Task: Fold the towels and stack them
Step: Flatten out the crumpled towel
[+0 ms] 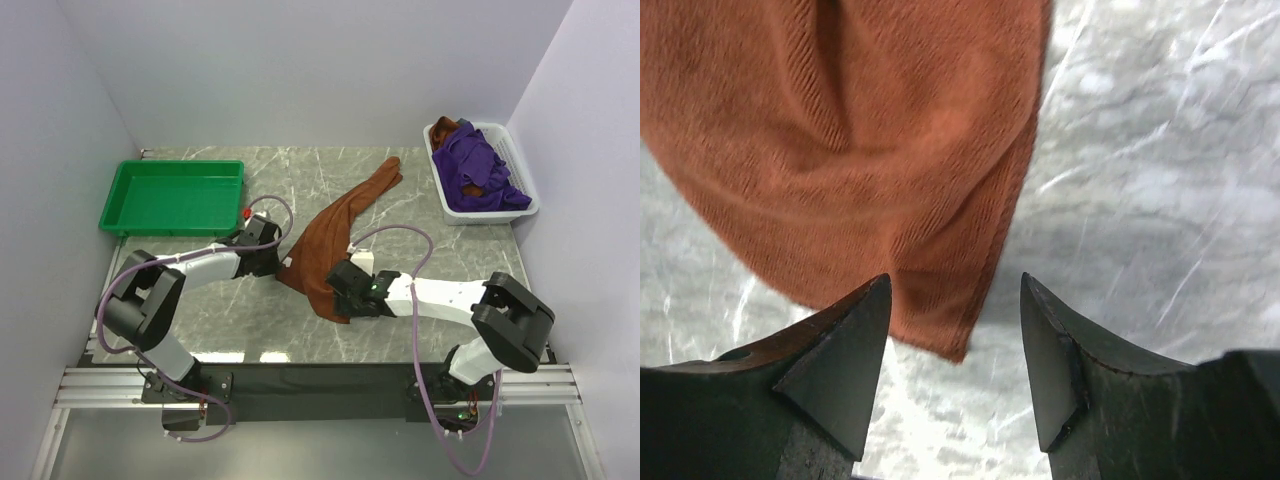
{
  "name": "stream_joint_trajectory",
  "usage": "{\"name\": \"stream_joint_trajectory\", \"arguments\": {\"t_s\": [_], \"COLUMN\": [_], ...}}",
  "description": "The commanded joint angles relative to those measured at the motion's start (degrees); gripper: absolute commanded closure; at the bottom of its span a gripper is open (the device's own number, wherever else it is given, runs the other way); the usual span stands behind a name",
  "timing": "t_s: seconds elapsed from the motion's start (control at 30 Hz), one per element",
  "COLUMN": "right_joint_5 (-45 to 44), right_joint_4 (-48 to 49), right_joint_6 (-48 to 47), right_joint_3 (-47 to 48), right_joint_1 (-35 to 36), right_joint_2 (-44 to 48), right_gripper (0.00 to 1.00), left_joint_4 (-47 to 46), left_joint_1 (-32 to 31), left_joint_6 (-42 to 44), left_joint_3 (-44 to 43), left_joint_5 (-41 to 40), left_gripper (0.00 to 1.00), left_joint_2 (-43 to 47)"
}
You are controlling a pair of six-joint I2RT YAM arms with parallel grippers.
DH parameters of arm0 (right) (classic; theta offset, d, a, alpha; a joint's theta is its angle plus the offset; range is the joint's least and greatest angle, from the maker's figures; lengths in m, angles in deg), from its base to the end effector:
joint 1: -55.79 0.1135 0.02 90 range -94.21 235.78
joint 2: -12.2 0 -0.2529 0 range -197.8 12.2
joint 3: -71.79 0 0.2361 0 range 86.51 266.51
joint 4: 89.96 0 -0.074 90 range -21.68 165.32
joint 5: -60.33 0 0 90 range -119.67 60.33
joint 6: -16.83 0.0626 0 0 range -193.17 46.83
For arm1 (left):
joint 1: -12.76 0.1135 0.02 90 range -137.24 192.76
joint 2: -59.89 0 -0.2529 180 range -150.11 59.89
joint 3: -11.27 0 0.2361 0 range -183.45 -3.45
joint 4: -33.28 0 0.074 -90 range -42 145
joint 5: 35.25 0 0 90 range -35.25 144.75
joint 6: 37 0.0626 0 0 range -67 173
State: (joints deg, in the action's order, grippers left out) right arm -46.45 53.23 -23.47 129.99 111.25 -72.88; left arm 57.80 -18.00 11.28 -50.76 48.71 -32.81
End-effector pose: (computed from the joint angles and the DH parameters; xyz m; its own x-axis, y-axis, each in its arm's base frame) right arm 0.1670 0.2107 0.1387 -0.8749 0.0168 -0.4840 -0.0755 0.9824 0.1707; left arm 0.2721 -0.1543 0.1338 -0.8307 -0.2757 -0.4836 -0.1284 0.9402 -0.3154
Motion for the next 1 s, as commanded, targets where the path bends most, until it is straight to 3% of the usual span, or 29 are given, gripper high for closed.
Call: {"name": "stream_joint_trajectory", "arguments": {"t_s": [0.0, 0.27, 0.37, 0.47, 0.5, 0.53, 0.6, 0.83, 0.97], "right_joint_5": [-1.9, -0.1, 0.4, 0.0, -0.4, -0.8, -2.1, -2.2, 0.0], "right_joint_4": [-4.5, -5.8, -5.9, -6.2, -6.5, -6.3, -6.2, -10.7, -15.6], "right_joint_6": [2.3, 2.5, 2.9, 3.7, 3.8, 4.2, 4.1, -8.3, -16.9], "right_joint_3": [3.3, 5.2, 5.1, 4.2, 3.9, 3.4, 1.8, 4.8, 16.5], "right_joint_1": [1.3, 1.5, 1.5, 1.4, 1.3, 1.1, 0.4, -11.4, -22.2], "right_joint_2": [-0.7, -6.2, -7.8, -6.9, -6.2, -5.5, -2.3, 9.0, 14.4], "right_gripper": [0.39, 0.41, 0.47, 0.66, 0.81, 0.89, 1.00, 1.00, 1.00], "left_joint_4": [3.6, 3.5, 4.6, 6.1, 6.5, 7.1, 7.6, 12.3, 17.8], "left_joint_1": [-0.5, -0.4, -0.4, 0.0, 0.3, 0.6, 1.9, 5.2, 7.1], "left_joint_6": [-0.9, -0.7, -1.0, -1.4, -1.4, -1.4, -1.4, -0.7, 0.5], "left_joint_3": [2.3, 3.5, 3.0, 2.9, 3.0, 3.1, 2.8, -6.4, -19.0], "left_joint_5": [1.5, 0.4, -0.4, -1.5, -1.8, -1.6, -0.6, 0.8, -0.7], "left_gripper": [0.99, 0.99, 0.99, 0.99, 0.99, 0.99, 0.99, 0.99, 0.99], "left_joint_2": [1.5, 3.3, 3.2, 3.9, 4.7, 5.1, 6.7, 12.8, 13.3]}}
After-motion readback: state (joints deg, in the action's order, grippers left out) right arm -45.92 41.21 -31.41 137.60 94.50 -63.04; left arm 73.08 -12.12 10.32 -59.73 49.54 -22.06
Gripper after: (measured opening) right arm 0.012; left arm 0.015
